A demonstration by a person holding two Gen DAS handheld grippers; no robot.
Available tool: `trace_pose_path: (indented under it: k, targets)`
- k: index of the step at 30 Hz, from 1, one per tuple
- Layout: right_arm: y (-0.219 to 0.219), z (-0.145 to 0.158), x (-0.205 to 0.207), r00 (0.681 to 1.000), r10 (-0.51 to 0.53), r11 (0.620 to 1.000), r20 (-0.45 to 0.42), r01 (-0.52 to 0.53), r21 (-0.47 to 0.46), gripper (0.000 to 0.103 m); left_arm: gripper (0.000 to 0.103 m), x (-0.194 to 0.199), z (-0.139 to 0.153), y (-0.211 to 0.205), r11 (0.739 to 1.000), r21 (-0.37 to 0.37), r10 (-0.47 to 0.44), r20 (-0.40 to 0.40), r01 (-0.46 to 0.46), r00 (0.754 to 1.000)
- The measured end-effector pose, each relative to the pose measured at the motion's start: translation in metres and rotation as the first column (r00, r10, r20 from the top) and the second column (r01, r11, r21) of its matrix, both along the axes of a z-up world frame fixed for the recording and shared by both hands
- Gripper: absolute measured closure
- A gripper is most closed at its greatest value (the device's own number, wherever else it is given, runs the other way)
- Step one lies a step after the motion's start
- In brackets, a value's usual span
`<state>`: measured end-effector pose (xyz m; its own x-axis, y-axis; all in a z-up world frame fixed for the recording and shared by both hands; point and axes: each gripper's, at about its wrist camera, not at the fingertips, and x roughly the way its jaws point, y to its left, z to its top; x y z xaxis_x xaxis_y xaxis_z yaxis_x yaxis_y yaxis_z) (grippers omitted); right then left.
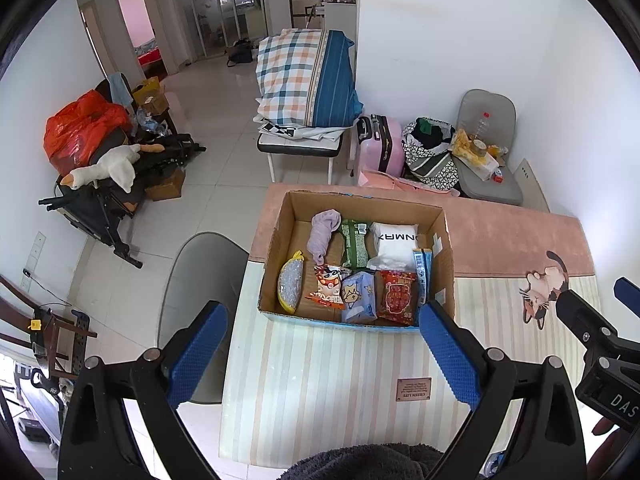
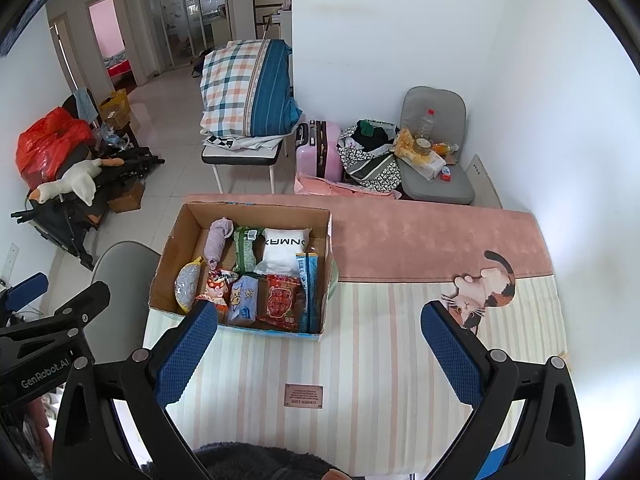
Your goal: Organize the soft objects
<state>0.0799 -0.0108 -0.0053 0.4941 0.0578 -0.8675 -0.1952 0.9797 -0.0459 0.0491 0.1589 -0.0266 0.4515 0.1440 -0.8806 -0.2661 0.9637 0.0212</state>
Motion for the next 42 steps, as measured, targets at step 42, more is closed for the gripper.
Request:
trace_pose_path:
  k: [42]
  targets:
    - [-0.0025, 0.0026, 0.0, 1.0, -0.005, 1.0, 0.008, 0.005, -0.007, 0.0, 0.005, 0.0006, 0.0004, -0.0008, 1.0, -0.005, 0.003, 0.001, -0.003, 1.0]
